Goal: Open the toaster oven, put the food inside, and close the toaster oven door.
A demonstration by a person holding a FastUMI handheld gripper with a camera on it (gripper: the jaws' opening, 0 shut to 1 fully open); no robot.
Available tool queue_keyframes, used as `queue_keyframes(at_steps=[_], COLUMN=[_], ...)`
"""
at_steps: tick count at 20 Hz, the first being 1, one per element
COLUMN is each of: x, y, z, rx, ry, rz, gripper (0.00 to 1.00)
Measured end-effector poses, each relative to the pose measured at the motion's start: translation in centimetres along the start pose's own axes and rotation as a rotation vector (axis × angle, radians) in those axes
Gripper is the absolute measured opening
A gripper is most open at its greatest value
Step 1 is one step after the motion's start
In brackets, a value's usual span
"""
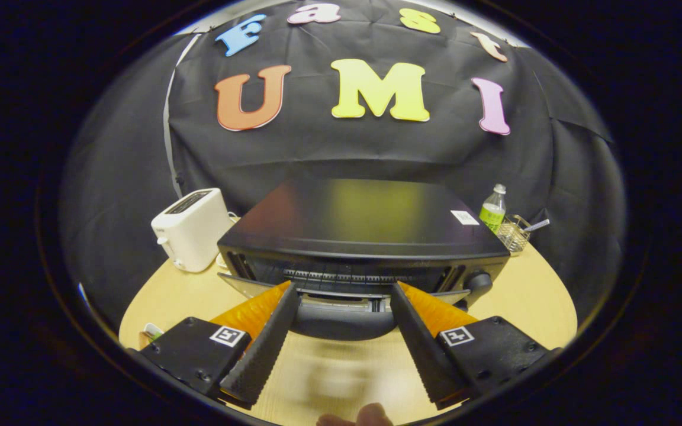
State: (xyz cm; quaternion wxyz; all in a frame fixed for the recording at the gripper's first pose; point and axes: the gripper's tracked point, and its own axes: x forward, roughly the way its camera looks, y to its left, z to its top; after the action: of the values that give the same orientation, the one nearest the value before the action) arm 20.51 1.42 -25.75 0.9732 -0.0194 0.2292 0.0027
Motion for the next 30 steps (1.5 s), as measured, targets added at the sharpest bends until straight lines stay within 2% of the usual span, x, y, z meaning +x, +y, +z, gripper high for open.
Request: queue_keyframes(at_steps=[6, 8, 11, 13, 16, 18, 22, 24, 30], x=[-3.3, -3.4, -3.4, -3.7, -5.9, -8.0, -12.3, -13.4, -14.7], y=[0.6, 0.6, 0.6, 0.7, 2.3, 3.8, 8.4, 10.5, 18.5], z=[-6.4, -8.4, -11.6, -11.8, -9.6, -7.9, -4.3, -3.5, -5.7], rx=[-0.040, -0.089, -0.071, -0.087, -0.127, -0.139, -0.167, -0.152, -0.033], ry=[0.088, 0.123, 0.210, 0.226, 0.185, 0.170, 0.160, 0.181, 0.343], rz=[-0.007, -0.002, 0.011, 0.014, 0.065, 0.129, 0.323, 0.392, 0.597], gripper=[1.00, 1.00, 1.00, 1.00, 1.00, 1.00, 1.00, 1.00, 1.00])
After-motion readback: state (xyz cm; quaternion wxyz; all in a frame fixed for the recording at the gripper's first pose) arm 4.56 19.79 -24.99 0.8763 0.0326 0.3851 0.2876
